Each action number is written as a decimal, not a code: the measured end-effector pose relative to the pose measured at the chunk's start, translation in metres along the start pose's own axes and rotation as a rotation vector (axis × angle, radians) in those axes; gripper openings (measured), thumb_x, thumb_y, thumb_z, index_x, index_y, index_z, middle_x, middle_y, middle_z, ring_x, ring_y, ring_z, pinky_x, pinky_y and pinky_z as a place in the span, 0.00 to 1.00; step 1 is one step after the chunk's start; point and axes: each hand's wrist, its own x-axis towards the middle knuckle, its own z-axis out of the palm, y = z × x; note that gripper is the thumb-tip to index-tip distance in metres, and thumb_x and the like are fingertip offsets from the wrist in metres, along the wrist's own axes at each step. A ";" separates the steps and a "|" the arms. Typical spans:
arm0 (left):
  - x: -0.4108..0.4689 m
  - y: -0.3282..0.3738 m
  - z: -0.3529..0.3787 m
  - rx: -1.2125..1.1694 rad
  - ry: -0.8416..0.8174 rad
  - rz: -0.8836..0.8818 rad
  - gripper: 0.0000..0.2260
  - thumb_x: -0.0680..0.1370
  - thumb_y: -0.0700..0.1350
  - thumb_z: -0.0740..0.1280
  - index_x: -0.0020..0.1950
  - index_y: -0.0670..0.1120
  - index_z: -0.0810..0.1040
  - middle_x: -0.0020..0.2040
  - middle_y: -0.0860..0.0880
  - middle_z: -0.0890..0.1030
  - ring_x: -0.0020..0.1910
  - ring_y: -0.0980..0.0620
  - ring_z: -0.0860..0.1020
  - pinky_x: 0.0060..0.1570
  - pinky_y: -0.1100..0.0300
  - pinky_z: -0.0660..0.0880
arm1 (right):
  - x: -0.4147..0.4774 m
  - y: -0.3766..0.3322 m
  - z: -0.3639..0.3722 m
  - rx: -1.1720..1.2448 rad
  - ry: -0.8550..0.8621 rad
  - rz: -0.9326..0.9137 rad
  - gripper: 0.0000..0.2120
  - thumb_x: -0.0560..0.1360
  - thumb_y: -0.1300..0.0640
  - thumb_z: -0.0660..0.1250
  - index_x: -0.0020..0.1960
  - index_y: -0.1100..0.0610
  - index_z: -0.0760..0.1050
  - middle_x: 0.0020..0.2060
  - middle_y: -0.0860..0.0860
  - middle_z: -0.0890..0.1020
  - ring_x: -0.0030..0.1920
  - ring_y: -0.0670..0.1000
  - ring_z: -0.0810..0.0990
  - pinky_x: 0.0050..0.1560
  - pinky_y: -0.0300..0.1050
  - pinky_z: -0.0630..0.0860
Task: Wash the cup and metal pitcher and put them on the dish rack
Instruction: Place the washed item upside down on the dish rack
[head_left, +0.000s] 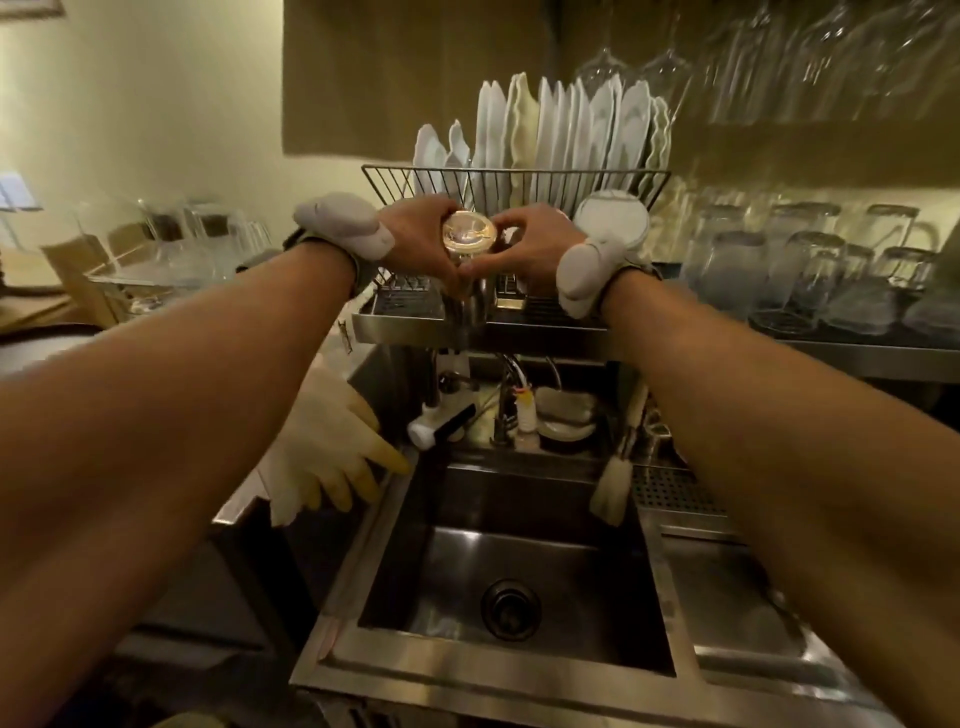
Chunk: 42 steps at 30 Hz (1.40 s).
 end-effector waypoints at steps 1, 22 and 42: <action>0.001 0.000 -0.007 -0.009 0.011 -0.002 0.33 0.65 0.40 0.78 0.67 0.42 0.70 0.55 0.48 0.77 0.54 0.51 0.74 0.55 0.59 0.70 | 0.005 -0.003 -0.004 -0.003 0.007 -0.011 0.25 0.66 0.50 0.76 0.60 0.57 0.78 0.50 0.50 0.82 0.46 0.46 0.79 0.48 0.37 0.76; 0.064 -0.119 -0.027 -0.008 0.107 -0.009 0.43 0.61 0.45 0.81 0.71 0.44 0.63 0.65 0.44 0.75 0.63 0.44 0.74 0.60 0.54 0.72 | 0.135 -0.008 0.058 -0.152 0.085 0.037 0.28 0.62 0.48 0.79 0.58 0.56 0.79 0.52 0.51 0.83 0.51 0.50 0.80 0.52 0.41 0.76; 0.071 -0.130 -0.011 -0.071 -0.067 -0.023 0.46 0.67 0.51 0.77 0.77 0.44 0.55 0.73 0.46 0.67 0.71 0.45 0.67 0.65 0.57 0.65 | 0.129 0.012 0.081 -0.218 0.147 0.198 0.28 0.71 0.43 0.70 0.65 0.55 0.73 0.58 0.49 0.79 0.58 0.49 0.76 0.48 0.35 0.70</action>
